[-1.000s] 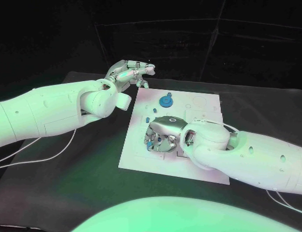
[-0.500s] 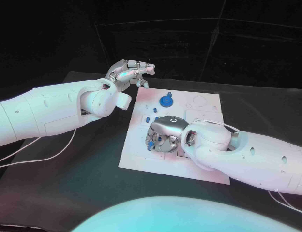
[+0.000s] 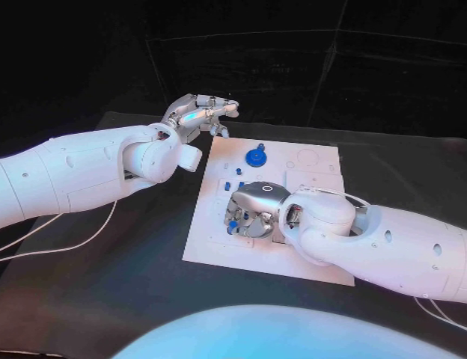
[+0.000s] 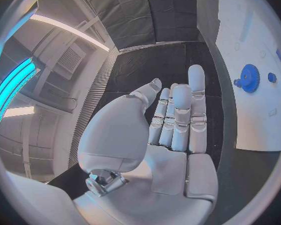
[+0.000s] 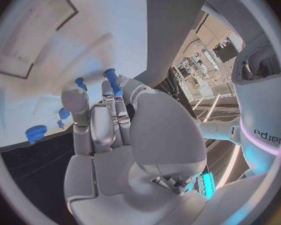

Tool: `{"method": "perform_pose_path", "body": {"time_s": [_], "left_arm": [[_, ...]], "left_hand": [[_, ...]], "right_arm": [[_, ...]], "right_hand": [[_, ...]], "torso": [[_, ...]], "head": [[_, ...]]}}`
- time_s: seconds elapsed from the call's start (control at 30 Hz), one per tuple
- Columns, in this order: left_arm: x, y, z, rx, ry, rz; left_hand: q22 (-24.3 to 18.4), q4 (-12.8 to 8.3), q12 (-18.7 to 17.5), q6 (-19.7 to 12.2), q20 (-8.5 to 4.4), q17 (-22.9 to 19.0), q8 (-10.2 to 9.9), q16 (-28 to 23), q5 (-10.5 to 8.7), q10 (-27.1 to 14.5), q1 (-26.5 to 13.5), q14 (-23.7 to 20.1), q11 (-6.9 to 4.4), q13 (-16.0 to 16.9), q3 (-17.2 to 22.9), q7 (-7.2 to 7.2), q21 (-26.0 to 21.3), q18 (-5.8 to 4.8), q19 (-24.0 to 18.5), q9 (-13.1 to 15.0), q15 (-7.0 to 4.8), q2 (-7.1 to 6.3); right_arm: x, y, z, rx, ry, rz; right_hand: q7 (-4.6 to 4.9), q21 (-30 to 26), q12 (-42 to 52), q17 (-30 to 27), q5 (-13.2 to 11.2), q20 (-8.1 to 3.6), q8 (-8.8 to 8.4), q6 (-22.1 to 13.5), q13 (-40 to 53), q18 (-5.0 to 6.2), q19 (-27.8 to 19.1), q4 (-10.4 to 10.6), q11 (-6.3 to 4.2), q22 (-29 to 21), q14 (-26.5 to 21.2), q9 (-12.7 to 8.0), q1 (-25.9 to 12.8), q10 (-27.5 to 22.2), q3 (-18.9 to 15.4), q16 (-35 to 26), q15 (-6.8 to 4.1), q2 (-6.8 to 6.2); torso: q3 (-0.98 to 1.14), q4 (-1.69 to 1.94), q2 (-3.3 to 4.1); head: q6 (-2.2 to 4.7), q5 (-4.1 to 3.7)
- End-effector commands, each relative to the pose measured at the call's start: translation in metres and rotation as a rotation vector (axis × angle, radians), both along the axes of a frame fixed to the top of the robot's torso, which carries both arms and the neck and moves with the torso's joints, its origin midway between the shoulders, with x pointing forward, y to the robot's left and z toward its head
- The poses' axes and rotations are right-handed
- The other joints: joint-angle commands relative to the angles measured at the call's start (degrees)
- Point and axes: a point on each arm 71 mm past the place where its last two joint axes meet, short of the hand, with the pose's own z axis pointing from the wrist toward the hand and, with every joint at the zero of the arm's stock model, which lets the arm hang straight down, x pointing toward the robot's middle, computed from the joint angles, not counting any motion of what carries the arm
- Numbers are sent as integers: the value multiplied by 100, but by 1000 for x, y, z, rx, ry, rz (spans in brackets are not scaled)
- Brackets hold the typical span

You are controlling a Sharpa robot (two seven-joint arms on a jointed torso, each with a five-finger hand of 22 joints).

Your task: Assemble the parts on the task board

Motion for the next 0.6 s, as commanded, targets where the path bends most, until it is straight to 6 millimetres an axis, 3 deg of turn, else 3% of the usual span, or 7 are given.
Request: {"method": "perform_pose_path", "body": {"time_s": [0.03, 0.23, 0.37, 0.6], "left_arm": [[0, -1, 1, -7, -1, -14], [0, -1, 1, -7, -1, -14], [0, -1, 1, -7, -1, -13], [0, -1, 1, -7, 0, -13]], "left_hand": [[-8, -33, 37, -20, 12, -6, 31, -23, -5, -38, 49, -44, 5, -9, 7, 7, -9, 30, -10, -3, -16, -16], [-8, -33, 37, -20, 12, -6, 31, -23, -5, -38, 49, -44, 5, -9, 7, 7, -9, 30, -10, -3, -16, -16], [-8, -33, 37, -20, 12, -6, 31, -23, -5, -38, 49, -44, 5, -9, 7, 7, -9, 30, -10, -3, -16, -16], [-8, -33, 37, -20, 12, -6, 31, -23, -5, -38, 49, -44, 5, -9, 7, 7, -9, 30, -10, -3, -16, -16]], "right_arm": [[0, 2, -1, -21, -2, 0], [3, 4, -3, -39, -1, -14], [4, 4, -3, -36, -6, -22], [4, 5, -2, -28, -12, -21]], "right_hand": [[47, 13, -76, -5, 14, 10, -22, -50, -9, -96, -12, -8, 67, -12, 143, -14, -56, -72, 50, 25, -9, -24], [171, -12, -240, 0, -15, 83, -215, -422, -10, -90, -58, 7, 191, -73, 134, -44, -227, -365, 33, 41, 91, -165], [163, -55, -263, -38, -75, 119, -233, -793, 2, -67, -108, -9, 215, -154, 114, -45, -296, -523, -34, 27, 115, -268], [165, -71, -254, -59, -81, 128, -219, -903, 4, -61, -128, -29, 223, -184, 104, -34, -324, -607, -92, 19, 118, -316]], "torso": [[-4, 6, 1], [-4, 5, 2], [-6, 3, 0], [0, 4, 0]], "head": [[-2, -3], [-8, 2], [-11, 3], [-16, -1]]}}
